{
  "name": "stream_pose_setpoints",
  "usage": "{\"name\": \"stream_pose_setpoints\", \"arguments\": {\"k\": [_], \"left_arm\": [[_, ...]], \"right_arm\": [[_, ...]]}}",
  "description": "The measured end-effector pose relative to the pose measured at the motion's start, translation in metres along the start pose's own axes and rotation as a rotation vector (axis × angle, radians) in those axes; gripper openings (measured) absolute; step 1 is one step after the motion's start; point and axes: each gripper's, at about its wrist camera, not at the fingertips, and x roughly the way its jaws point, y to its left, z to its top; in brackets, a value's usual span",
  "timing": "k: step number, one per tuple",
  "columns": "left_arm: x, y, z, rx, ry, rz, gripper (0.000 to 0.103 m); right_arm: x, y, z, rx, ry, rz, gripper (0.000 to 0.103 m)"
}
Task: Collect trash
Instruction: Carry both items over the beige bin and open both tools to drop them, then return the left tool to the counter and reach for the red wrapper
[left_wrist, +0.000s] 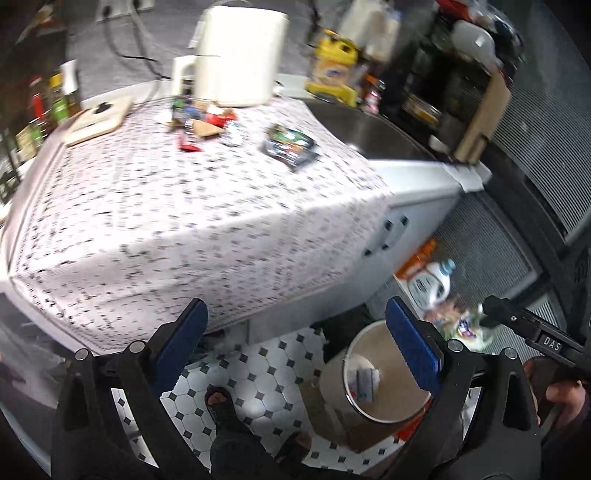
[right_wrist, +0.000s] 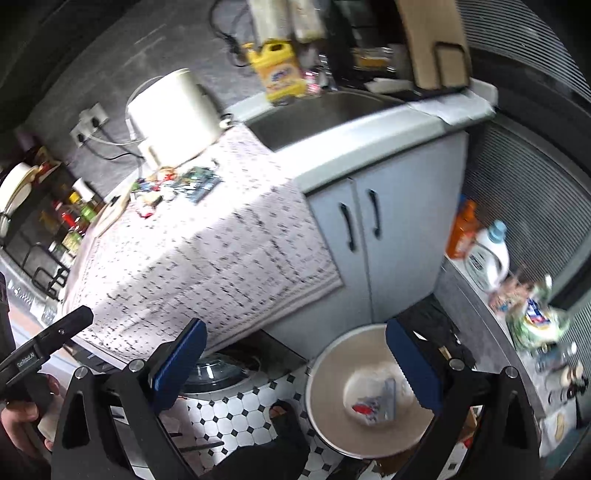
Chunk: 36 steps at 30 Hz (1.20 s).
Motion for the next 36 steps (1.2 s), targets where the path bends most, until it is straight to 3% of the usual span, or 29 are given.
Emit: {"name": "stream_pose_setpoints", "arguments": {"k": [10, 23, 29, 36], "left_arm": [[-0.011, 0.052, 0.023, -0.086, -0.068, 0.036, 0.096], [0.026, 0.107, 0.095, -0.111, -0.11, -0.023, 0.094], [0.061, 0.132, 0.129, -0.105, -0.086, -0.053, 0.079], [0.11, 0.161, 0.161, -0.1, -0.022, -0.084, 0.05]], "right_arm": [[0.011, 0.051, 0.03, -0.054, -0.022, 0.064, 0.095], [0.04, 0.098, 0.083, -0.066, -0.04, 0.007, 0.095], [0.06, 0.123, 0.101, -0.064, -0.047, -0.004, 0.095], [0.086, 0.148, 0.118, -0.037, -0.062, -0.053, 0.095]]}}
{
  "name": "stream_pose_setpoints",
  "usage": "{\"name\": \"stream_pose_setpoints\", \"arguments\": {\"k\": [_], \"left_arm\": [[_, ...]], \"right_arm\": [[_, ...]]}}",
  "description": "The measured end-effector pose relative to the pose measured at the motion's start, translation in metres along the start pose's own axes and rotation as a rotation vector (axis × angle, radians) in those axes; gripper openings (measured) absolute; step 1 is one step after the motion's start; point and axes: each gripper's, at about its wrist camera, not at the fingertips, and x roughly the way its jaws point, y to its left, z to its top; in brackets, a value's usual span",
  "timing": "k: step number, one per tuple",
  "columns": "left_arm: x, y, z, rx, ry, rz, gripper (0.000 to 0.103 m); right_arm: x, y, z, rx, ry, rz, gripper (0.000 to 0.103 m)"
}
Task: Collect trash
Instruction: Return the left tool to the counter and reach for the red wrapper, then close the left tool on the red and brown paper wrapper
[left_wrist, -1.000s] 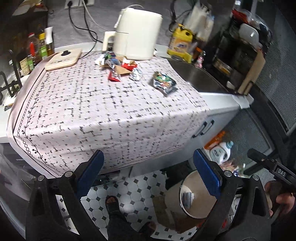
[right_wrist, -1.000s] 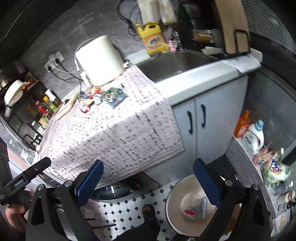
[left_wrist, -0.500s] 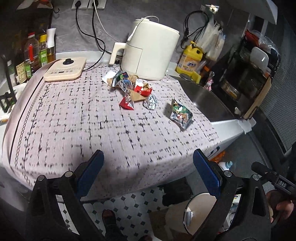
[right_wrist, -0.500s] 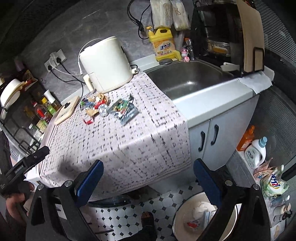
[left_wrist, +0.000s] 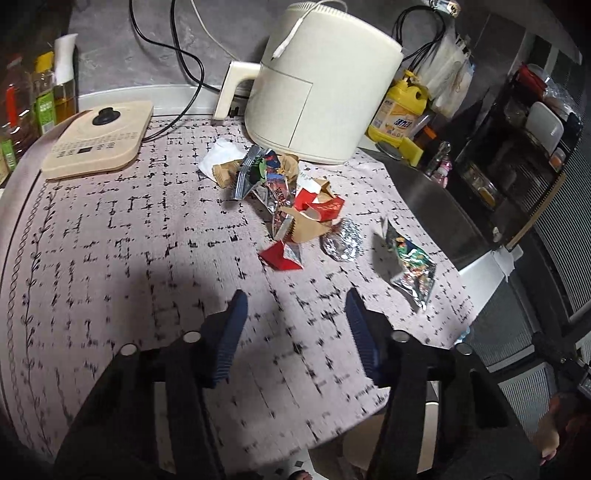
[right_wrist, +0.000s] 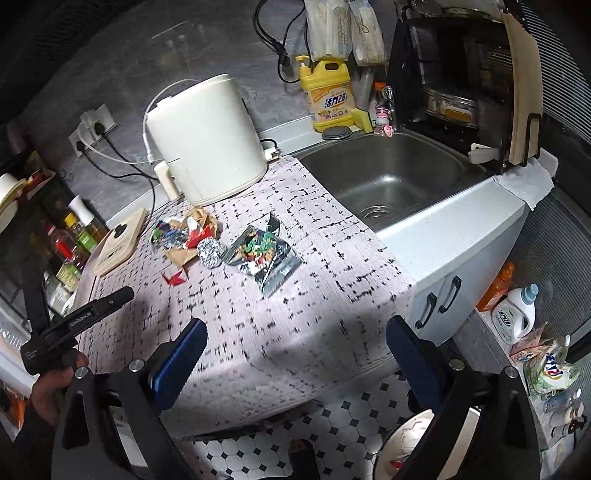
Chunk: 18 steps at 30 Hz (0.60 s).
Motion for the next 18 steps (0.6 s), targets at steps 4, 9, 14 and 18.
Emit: {"name": "stream_pose_setpoints", "arguments": {"k": [4, 9, 14, 18], "left_arm": [[0.027, 0.011, 0.017, 0.025, 0.039, -0.026, 0.04], [0.06, 0.021, 0.03, 0.052, 0.094, -0.05, 0.036], [0.08, 0.027, 0.036, 0.075, 0.131, -0.09, 0.023], [0.087, 0.031, 0.037, 0.08, 0.145, -0.093, 0.004]], "right_arm": [[0.014, 0.013, 0.007, 0.022, 0.002, -0.028, 0.094], [0.027, 0.032, 0.012, 0.037, 0.005, -0.056, 0.093], [0.04, 0.05, 0.014, 0.045, 0.015, -0.084, 0.092], [0.048, 0.066, 0.016, 0.034, 0.026, -0.085, 0.091]]}}
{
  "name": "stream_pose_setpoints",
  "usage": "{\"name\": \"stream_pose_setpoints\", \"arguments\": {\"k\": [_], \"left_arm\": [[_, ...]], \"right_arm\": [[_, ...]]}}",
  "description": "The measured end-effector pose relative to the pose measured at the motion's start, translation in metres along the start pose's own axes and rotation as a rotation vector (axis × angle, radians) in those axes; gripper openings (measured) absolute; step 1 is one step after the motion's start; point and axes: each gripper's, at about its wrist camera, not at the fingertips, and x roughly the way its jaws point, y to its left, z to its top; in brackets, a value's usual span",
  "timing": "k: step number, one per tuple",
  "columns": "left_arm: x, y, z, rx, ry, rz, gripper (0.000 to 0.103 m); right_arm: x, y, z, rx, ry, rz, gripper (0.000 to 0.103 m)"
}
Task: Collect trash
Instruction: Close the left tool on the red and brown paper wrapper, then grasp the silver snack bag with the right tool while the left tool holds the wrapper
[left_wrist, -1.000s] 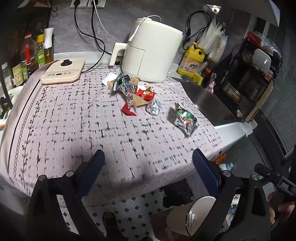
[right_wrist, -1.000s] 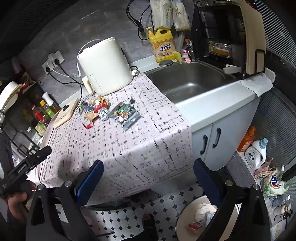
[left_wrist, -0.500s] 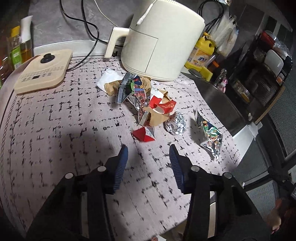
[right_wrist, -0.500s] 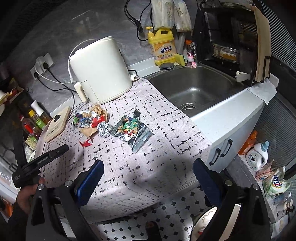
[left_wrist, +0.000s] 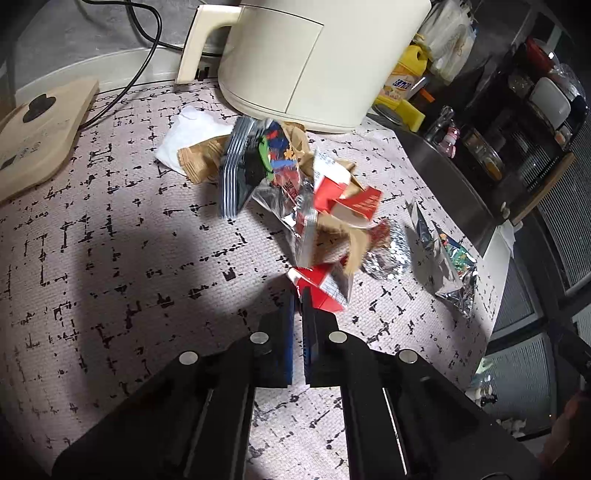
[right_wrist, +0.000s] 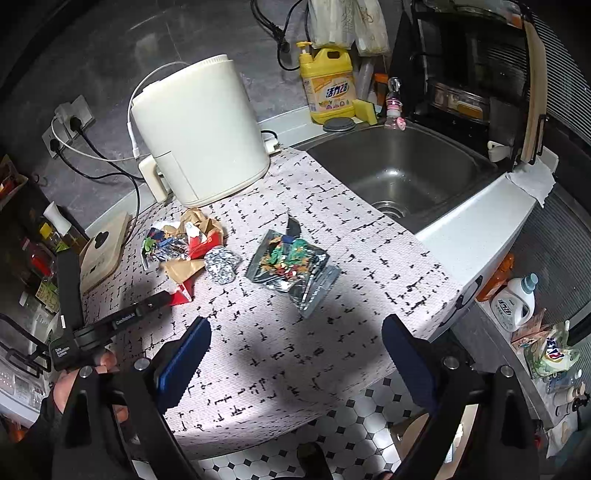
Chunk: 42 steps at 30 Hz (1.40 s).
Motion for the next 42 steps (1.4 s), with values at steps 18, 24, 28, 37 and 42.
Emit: {"name": "stream_pose_setpoints", "arguments": {"k": [18, 24, 28, 37, 42], "left_arm": [[-0.054, 0.055, -0.015, -0.144, -0.074, 0.073, 0.003], [-0.073, 0.065, -0.018, -0.163, -0.115, 0.129, 0.003], [-0.091, 0.067, -0.017, -0.165, -0.161, 0.164, 0.003], [-0.124, 0.069, -0.007, -0.158, -0.249, 0.168, 0.003], [-0.135, 0.068, -0.004, -0.149, -0.281, 0.177, 0.003]], "right_arm": [[0.066, 0.065, 0.041, -0.17, 0.06, 0.114, 0.082], [0.101, 0.036, 0.051, -0.115, 0.109, -0.007, 0.091], [0.117, 0.028, 0.05, -0.109, 0.137, -0.021, 0.095], [0.145, 0.022, 0.038, -0.096, 0.197, -0.034, 0.07], [0.136, 0.023, 0.043, -0.109, 0.159, -0.01, 0.04]]}}
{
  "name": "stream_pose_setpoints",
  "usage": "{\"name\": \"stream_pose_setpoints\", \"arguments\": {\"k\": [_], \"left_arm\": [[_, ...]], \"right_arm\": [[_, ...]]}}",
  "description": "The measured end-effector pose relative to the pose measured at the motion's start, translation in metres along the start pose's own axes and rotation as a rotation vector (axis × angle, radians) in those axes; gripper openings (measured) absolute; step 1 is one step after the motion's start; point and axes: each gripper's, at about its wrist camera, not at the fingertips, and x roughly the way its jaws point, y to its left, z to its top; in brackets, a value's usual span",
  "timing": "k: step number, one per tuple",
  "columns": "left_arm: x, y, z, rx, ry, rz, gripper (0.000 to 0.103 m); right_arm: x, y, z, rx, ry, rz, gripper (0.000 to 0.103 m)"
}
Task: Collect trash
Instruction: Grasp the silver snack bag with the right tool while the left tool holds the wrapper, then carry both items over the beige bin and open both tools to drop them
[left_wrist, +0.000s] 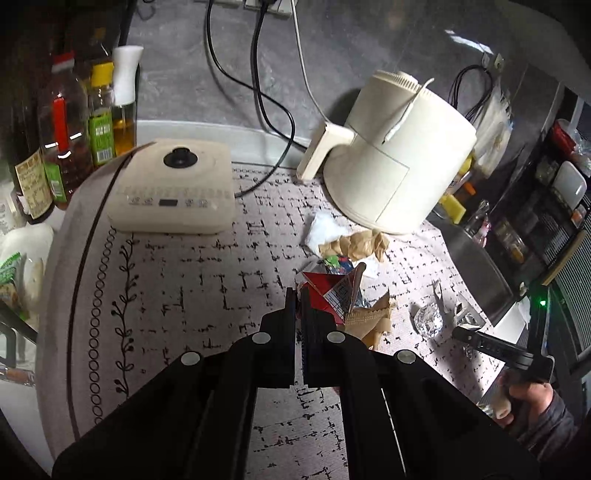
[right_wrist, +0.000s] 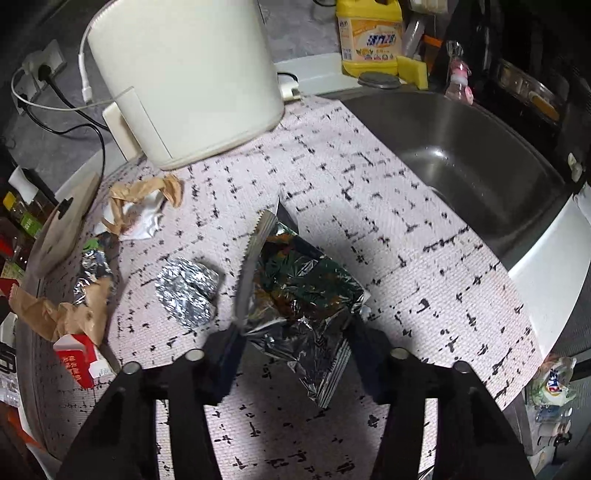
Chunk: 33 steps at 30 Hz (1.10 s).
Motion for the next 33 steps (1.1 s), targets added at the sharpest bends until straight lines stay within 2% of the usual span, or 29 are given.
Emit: {"name": "stream_pose_setpoints", "arguments": {"k": [3, 9, 22, 33], "left_arm": [[-0.008, 0.003, 0.005, 0.008, -0.036, 0.012, 0.003], [-0.015, 0.009, 0.011, -0.008, -0.075, -0.03, 0.003], [0.011, -0.019, 0.016, 0.038, -0.021, -0.134, 0.003], [0.009, -0.066, 0.001, 0.079, -0.002, -0.16, 0.003]], "right_arm": [[-0.009, 0.001, 0.002, 0.002, -0.01, 0.022, 0.027], [-0.028, 0.009, -0.007, -0.007, -0.048, 0.046, 0.02], [-0.071, 0.003, -0.014, 0.036, -0.116, 0.059, 0.018], [-0.095, -0.022, -0.021, 0.058, -0.151, 0.088, 0.017]]}}
